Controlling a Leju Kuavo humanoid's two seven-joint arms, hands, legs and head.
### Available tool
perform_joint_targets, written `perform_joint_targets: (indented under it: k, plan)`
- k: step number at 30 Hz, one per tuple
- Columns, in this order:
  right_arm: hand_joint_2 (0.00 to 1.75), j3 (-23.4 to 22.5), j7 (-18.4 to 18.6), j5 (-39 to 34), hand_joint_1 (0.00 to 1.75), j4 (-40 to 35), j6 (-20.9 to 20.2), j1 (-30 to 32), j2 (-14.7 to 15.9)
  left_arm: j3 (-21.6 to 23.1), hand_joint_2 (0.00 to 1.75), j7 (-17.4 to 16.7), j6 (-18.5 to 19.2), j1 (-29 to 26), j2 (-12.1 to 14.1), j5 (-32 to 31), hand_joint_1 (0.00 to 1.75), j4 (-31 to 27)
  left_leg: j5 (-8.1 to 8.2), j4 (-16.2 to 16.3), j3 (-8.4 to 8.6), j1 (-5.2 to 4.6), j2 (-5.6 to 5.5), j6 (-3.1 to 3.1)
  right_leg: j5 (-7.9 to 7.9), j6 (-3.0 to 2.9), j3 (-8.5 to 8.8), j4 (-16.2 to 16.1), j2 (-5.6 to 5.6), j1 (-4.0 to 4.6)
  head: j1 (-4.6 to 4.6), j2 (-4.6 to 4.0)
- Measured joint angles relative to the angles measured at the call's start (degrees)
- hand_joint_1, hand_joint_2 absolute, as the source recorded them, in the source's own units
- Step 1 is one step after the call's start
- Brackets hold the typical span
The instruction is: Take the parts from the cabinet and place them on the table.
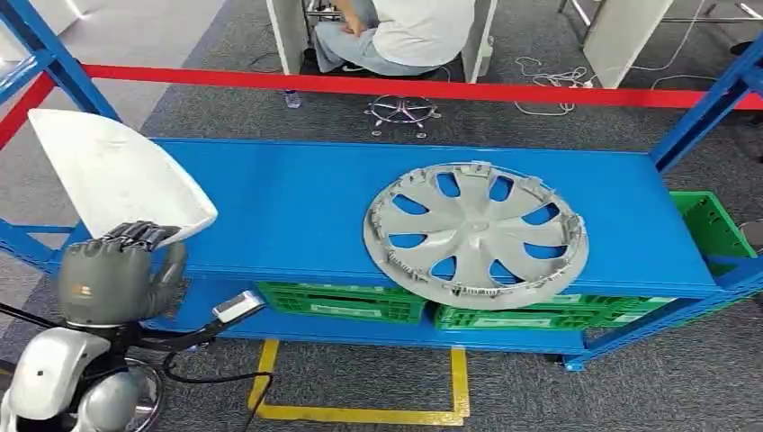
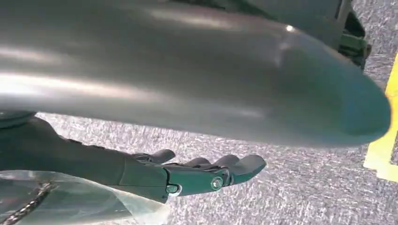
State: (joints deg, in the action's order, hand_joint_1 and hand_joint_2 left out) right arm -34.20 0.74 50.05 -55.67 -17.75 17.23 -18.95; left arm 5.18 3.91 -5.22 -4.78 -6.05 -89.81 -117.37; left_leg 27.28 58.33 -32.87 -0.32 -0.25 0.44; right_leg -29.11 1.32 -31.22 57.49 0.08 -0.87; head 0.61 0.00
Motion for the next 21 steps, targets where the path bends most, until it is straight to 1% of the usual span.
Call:
perform_joint_targets:
  k: [2,3,4,5,6,7,8,9,10,11,12,13,14,15,16,17,18,19,20,21]
  plan:
    - [0.00,0.7,0.5,-0.5,0.00,-0.5,0.0,0.3,-0.1,-0.3,1.75,0.0,-0.1,-0.3,0.1,0.1,1.75,0.0,0.09,0.1,0.00,-0.16,0.00,0.25,-0.01,0.28,0.03,0.0,0.00,-0.18,0.02,0.00]
    - [0.00,0.9,0.7,-0.7,0.00,-0.7,0.0,0.4,-0.2,-0.4,1.75,0.0,-0.2,-0.4,0.1,0.1,1.75,0.0,-0.17,0.2,0.02,-0.26,-0.02,0.53,0.28,0.63,0.10,0.0,0.00,-0.28,0.00,0.00]
    - [0.00,1.2,0.9,-1.0,0.00,-0.9,0.1,0.5,-0.2,-0.4,1.75,0.0,-0.2,-0.5,0.2,0.1,1.75,-0.1,-0.23,0.2,0.00,-0.32,-0.02,0.65,0.41,0.83,0.13,-0.2,0.01,-0.34,0.02,0.00]
    - [0.00,1.4,1.2,-1.2,0.00,-1.2,0.2,0.6,-0.2,-0.5,1.75,0.0,-0.3,-0.6,0.2,0.1,1.75,-0.3,-0.68,-0.6,0.14,-0.05,0.02,1.20,0.42,1.02,0.19,-0.2,0.01,-0.19,0.02,0.00]
    - [0.00,1.6,1.5,-1.4,0.00,-1.4,0.3,0.8,-0.2,-0.5,1.75,0.0,-0.3,-0.6,0.2,0.1,1.75,-0.4,-1.08,-1.1,0.29,0.24,0.30,1.50,-0.79,1.03,-0.44,0.4,0.01,-0.25,0.00,0.00]
    - [0.00,1.8,1.6,-1.5,0.00,-1.7,0.4,0.9,-0.2,-0.5,1.75,0.0,-0.4,-0.6,0.2,0.0,1.75,-0.5,-1.23,-1.1,0.18,0.29,0.30,1.78,-2.79,1.03,-1.22,2.5,-0.03,-0.23,-0.24,0.00]
    - [0.00,1.9,1.7,-1.5,0.00,-1.8,0.5,0.9,-0.2,-0.6,1.75,0.0,-0.4,-0.7,0.2,0.0,1.75,-0.5,-1.29,-1.1,0.02,0.31,0.32,1.86,-5.06,1.10,-2.66,6.3,-0.02,-0.29,-0.42,0.00]
    - [0.00,2.0,1.8,-1.6,0.00,-1.9,0.6,0.9,-0.2,-0.6,1.75,0.0,-0.4,-0.9,0.2,0.0,1.75,-0.5,-1.37,-1.1,-0.15,0.26,0.42,1.90,-7.64,1.29,-4.81,11.5,-0.03,-0.33,-0.33,0.00]
    - [0.00,2.1,2.3,-1.9,0.00,-1.9,0.8,0.9,-0.2,-0.7,1.75,0.0,-0.3,-1.0,0.2,0.0,1.75,-0.5,-1.50,-1.1,-0.34,0.24,0.52,1.89,-9.24,1.42,-6.48,15.8,-0.03,-0.31,-0.41,0.00]
    - [0.00,2.1,2.8,-2.2,0.00,-2.0,1.0,1.0,-0.2,-0.7,1.75,0.0,-0.3,-1.1,0.2,0.0,1.75,-0.5,-1.63,-1.1,-0.49,0.25,0.53,1.74,-9.33,1.48,-7.02,17.5,-0.04,-0.34,-0.37,0.00]
    - [0.00,2.2,3.2,-2.6,0.00,-2.2,1.3,1.1,-0.2,-0.7,1.75,0.0,-0.3,-1.2,0.2,0.0,1.75,-0.5,-1.77,-1.1,-0.58,0.26,0.53,1.56,-8.09,1.50,-6.21,16.4,-0.06,-0.36,-0.39,0.00]
    - [0.00,2.4,3.6,-2.8,0.00,-2.4,1.4,1.1,-0.2,-0.7,1.75,-0.1,-0.2,-1.2,0.2,0.0,1.75,-0.5,-1.91,-1.1,-0.66,0.33,0.52,1.35,-5.87,1.46,-4.14,12.9,-0.06,-0.39,-0.37,0.00]
    - [0.00,2.6,3.9,-3.0,0.00,-2.7,1.6,1.2,-0.2,-0.8,1.75,-0.2,-0.2,-1.3,0.2,0.0,1.75,-0.5,-2.02,-1.0,-0.73,0.42,0.51,1.16,-3.53,1.43,-1.27,7.9,-0.09,-0.42,-0.39,0.00]
    - [0.00,2.8,4.2,-3.3,0.00,-3.0,1.7,1.2,-0.2,-0.9,1.75,-0.2,-0.2,-1.3,0.2,0.0,1.75,-0.5,-2.13,-0.9,-0.79,0.49,0.51,0.90,-1.73,1.40,1.97,2.3,-0.15,-0.50,-0.39,0.00]
    - [0.00,3.1,4.4,-3.3,0.00,-3.1,1.8,1.0,-0.3,-0.9,1.75,-0.2,-0.1,-1.3,0.2,0.0,1.75,-0.5,-2.28,-0.8,-1.00,0.16,0.46,0.47,-2.84,1.37,3.74,-0.4,-0.06,-0.34,-0.44,0.00]
    - [0.00,3.2,4.4,-3.3,0.00,-3.3,1.8,1.1,-0.3,-1.0,1.75,-0.3,-0.1,-1.3,0.2,0.0,1.75,-0.6,-2.57,-0.7,-1.13,0.13,0.44,0.04,-2.05,0.77,3.61,-0.1,0.24,-0.20,-0.30,0.00]
    - [0.00,3.4,4.5,-3.4,0.00,-3.3,1.9,1.1,-0.3,-1.0,1.75,-0.3,-0.1,-1.3,0.2,-0.1,1.75,-0.8,-2.86,-0.5,-1.26,0.14,0.42,-0.39,-2.18,0.61,2.95,-0.3,0.26,-0.22,-0.37,0.00]
    - [0.00,3.4,4.6,-3.4,0.00,-3.5,1.9,1.2,-0.3,-1.0,1.75,-0.3,-0.1,-1.4,0.2,-0.1,1.75,-0.8,-3.09,-0.6,-1.31,0.24,0.41,-0.73,-2.12,0.37,2.69,-0.1,0.31,-0.04,-0.20,0.00]
    - [0.00,3.5,4.6,-3.5,0.00,-3.6,1.9,1.4,-0.3,-1.0,1.75,-0.3,-0.1,-1.4,0.2,-0.1,1.75,-0.8,-3.29,-0.7,-1.35,0.33,0.40,-1.03,-1.83,-0.19,2.13,-0.3,0.28,-0.04,-0.33,0.00]
    - [0.00,3.6,4.7,-3.5,0.00,-3.7,1.9,1.3,-0.3,-1.0,1.75,-0.3,0.0,-1.5,0.2,-0.1,1.75,-0.8,-2.31,-0.2,-1.75,0.56,0.35,-1.45,-1.23,-1.11,1.84,-0.4,0.00,-0.28,-0.33,0.00]
